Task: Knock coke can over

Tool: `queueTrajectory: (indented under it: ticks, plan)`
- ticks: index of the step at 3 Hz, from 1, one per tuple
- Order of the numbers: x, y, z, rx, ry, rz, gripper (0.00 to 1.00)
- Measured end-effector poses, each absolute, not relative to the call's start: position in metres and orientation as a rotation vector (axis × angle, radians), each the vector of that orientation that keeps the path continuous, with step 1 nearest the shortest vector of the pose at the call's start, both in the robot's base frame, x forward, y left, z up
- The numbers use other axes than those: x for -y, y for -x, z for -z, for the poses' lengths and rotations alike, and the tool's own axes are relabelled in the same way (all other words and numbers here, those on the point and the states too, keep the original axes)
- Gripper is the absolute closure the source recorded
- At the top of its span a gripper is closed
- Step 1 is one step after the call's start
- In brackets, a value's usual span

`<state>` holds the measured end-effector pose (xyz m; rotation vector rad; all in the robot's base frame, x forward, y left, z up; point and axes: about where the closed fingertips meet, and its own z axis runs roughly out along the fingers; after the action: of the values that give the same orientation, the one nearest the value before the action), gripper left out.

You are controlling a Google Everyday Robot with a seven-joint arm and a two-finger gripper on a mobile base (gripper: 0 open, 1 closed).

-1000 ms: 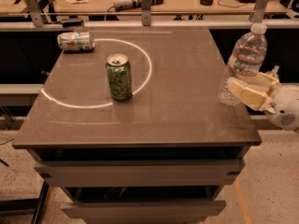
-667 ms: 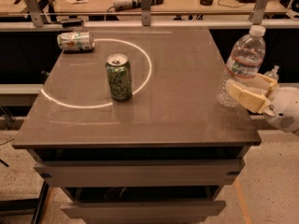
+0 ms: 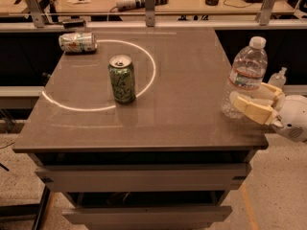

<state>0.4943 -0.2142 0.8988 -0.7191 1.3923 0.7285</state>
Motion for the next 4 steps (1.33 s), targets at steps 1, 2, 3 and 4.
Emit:
queueTrajectory:
  ticks: [1,2,3,4]
  plan:
    - [0.2122,-0.4848,-0.8847,-1.391,0.734,-0.760,1.00]
    - [0.2125,-0.4844,-0.8839,-1.391,0.734,-0.761,1.00]
    - [0.2104,-0.4846,-0.8860,-1.385,0.740,-0.760,0.85]
    - [0.2082,-0.4848,-0.8881,-1.379,0.746,-0.759,0.62]
